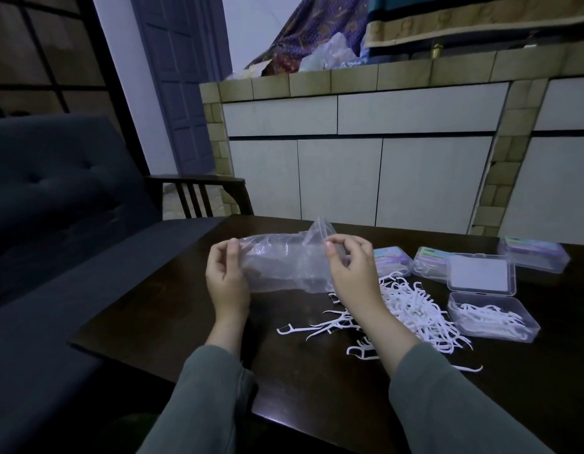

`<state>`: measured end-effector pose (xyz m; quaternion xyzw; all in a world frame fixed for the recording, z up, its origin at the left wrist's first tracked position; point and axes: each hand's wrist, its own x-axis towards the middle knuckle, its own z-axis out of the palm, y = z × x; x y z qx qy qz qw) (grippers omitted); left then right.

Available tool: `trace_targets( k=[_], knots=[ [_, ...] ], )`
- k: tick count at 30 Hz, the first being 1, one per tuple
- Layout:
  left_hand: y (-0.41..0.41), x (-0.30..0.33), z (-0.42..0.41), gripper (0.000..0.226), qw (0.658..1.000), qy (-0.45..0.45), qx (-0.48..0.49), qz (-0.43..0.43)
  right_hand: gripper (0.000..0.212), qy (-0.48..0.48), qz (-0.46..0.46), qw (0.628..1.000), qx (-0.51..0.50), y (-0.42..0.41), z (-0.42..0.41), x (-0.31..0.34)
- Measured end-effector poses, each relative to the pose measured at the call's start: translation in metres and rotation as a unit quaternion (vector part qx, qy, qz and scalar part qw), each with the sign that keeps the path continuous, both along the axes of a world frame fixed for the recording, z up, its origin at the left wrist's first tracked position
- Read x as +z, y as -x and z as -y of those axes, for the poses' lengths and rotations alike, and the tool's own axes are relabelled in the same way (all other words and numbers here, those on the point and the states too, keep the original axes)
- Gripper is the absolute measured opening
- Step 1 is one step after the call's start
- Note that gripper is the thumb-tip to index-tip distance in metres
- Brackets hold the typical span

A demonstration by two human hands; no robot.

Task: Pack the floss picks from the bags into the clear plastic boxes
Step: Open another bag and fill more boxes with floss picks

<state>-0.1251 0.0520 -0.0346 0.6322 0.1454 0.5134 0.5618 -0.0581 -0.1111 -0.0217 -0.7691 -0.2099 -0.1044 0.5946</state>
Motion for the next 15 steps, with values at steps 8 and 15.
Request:
trace_targets(
  k=[8, 15],
  knots=[
    [0.001, -0.003, -0.012, 0.011, 0.993, 0.004, 0.098, -0.061, 0.013, -0.049, -0.013, 0.997, -0.065, -0.004, 0.001, -0.005],
    [0.01, 0.003, -0.028, 0.033, 0.924, -0.165, 0.231, -0.257, 0.015, 0.084, -0.02, 0.996, -0.018, 0.003, -0.014, 0.002]
  ],
)
